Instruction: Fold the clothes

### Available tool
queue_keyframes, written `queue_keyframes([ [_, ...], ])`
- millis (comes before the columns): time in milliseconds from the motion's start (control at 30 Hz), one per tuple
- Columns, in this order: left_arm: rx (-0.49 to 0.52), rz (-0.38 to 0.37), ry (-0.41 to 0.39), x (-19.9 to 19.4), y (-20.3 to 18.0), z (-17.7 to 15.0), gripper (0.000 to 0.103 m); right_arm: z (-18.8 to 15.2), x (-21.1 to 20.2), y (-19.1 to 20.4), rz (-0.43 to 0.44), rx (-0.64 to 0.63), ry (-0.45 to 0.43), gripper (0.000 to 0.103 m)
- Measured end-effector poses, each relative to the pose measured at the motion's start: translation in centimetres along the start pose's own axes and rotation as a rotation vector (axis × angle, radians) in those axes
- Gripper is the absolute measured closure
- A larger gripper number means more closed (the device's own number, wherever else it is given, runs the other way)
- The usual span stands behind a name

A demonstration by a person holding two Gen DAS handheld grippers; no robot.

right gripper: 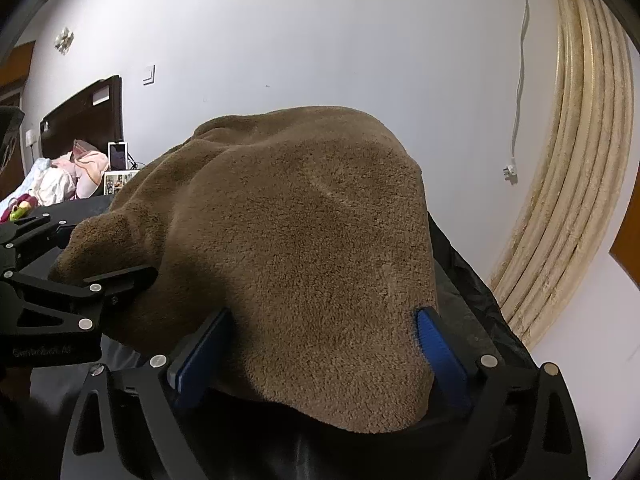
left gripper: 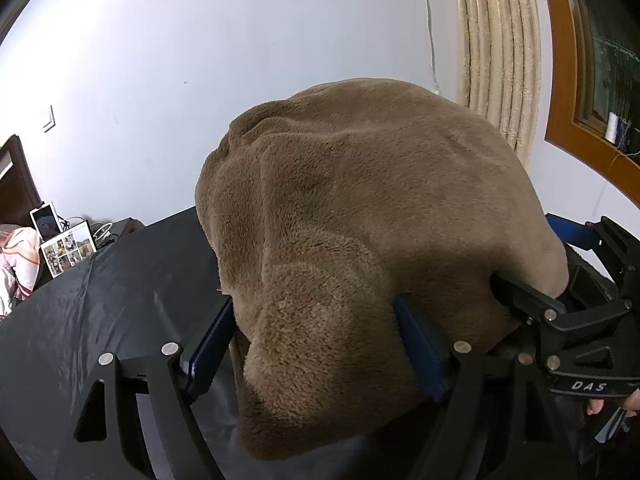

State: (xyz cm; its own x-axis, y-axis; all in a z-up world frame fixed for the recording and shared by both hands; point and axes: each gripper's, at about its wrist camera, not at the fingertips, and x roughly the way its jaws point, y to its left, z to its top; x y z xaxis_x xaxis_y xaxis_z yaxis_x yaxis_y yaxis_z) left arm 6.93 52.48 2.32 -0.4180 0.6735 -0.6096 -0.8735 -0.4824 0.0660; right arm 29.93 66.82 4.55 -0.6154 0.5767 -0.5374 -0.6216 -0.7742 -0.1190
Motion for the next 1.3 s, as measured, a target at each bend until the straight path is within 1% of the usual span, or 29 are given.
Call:
queue_keyframes([
  [567, -0.046, -0.015, -0.004, 0.4, 0.5, -0.6, 0.019, -0.1, 0.4, 0.2, -0.009, -0.009, -0.009, 0.008],
  [833, -0.075, -0.014, -0.006, 0.6, 0.6, -1.0, 0.016, 0.1, 0.8, 0.2, -0.005, -0.013, -0.007, 0.007],
  [933, -0.088, -0.028, -0.002, 0.6, 0.9, -1.0, 0.015, 0.2, 0.7, 0.0, 0.008, -0.014, 0.000, 0.007],
  [1033, -0.100, -0.046, 0.001, 0.6, 1.3, -1.0, 0.015, 0.5, 0.3, -0.5, 0.034, 0.002, 0.011, 0.007],
  [1133, -0.100, -0.048, 0.001, 0.3, 1.4, -0.9, 0.015, 0.9, -0.3, -1.1, 0.058, 0.025, 0.020, 0.007],
  [1300, -0.085, -0.036, -0.003, -1.0, 1.2, -0.8, 0.015, 0.8, -1.8, -2.1, 0.063, 0.100, 0.032, 0.007],
])
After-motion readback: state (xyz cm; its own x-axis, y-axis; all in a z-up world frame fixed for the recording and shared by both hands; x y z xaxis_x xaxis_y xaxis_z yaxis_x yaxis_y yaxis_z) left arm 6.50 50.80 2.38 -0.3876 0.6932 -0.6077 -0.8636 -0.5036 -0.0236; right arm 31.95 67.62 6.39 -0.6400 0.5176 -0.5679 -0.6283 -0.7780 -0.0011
